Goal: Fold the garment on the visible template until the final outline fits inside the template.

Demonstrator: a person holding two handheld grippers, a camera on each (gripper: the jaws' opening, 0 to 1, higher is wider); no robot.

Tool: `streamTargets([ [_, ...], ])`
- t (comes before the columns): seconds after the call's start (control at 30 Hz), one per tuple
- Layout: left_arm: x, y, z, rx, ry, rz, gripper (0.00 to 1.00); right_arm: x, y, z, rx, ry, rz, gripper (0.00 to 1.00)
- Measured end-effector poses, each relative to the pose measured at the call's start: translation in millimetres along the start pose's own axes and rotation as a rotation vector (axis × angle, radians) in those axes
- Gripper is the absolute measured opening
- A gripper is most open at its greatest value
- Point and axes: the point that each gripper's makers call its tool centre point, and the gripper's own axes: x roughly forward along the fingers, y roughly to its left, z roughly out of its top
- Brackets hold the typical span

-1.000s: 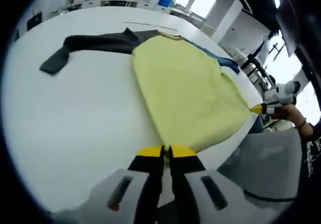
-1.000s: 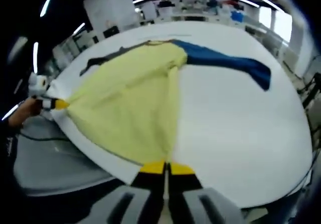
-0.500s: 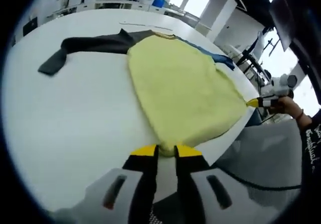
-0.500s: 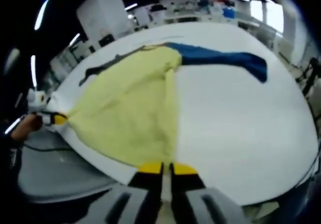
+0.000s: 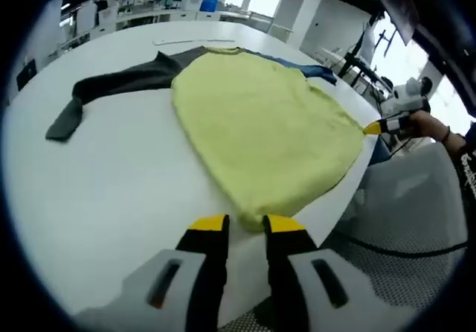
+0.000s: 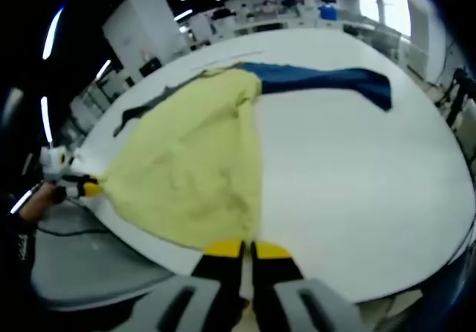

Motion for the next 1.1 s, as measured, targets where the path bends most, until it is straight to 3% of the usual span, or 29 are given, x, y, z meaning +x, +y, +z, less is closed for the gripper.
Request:
streamTargets([
  [0.13,0,-7.7,-1.8,-0.038,0.024,-0.011,0.01,-1,0,0.1,-0.014,0.003,0.003,0.0],
  [0.2,-3,-9.3,-0.2,-0.066,0.011,-0.008,0.01,-5,3,1.7,-0.036,0.006,0.001,0.0],
  [0.3,-12,-12.5,-0.6,-0.167,0.02,-0.001,0.0,-12,4,5.0,-0.052,0.004,0.0,0.0],
  [0.4,-19,-10.7,2.1,-0.263,-0.007,-0.004,0.0,-14,3,3.9,-0.059,0.017,-0.006,0.0],
  [0.53,-19,-9.9,-5.6,-0.305,0.017,0.009,0.0,-10,3,-1.1,-0.052,0.031,-0.015,0.0],
  [0.77,-12,-5.6,-23.2,-0.23,0.092,0.079,0.0,-6,0,-6.6,-0.037,0.04,-0.015,0.0],
  [0.9,-11,-2.5,-24.0,-0.213,0.089,0.093,0.0,-5,1,-8.0,-0.039,0.04,-0.001,0.0],
  [0.97,-12,-3.3,-22.7,-0.201,0.079,0.1,0.0,-6,2,-7.3,-0.042,0.038,0.005,0.0],
  [1.03,-14,-0.9,-18.5,-0.154,0.051,0.113,0.04,-7,2,-3.6,-0.037,0.02,0.015,0.08],
  [1.1,-16,1.3,-3.8,-0.032,-0.032,0.122,0.14,-9,5,6.0,-0.045,-0.032,0.022,0.17],
])
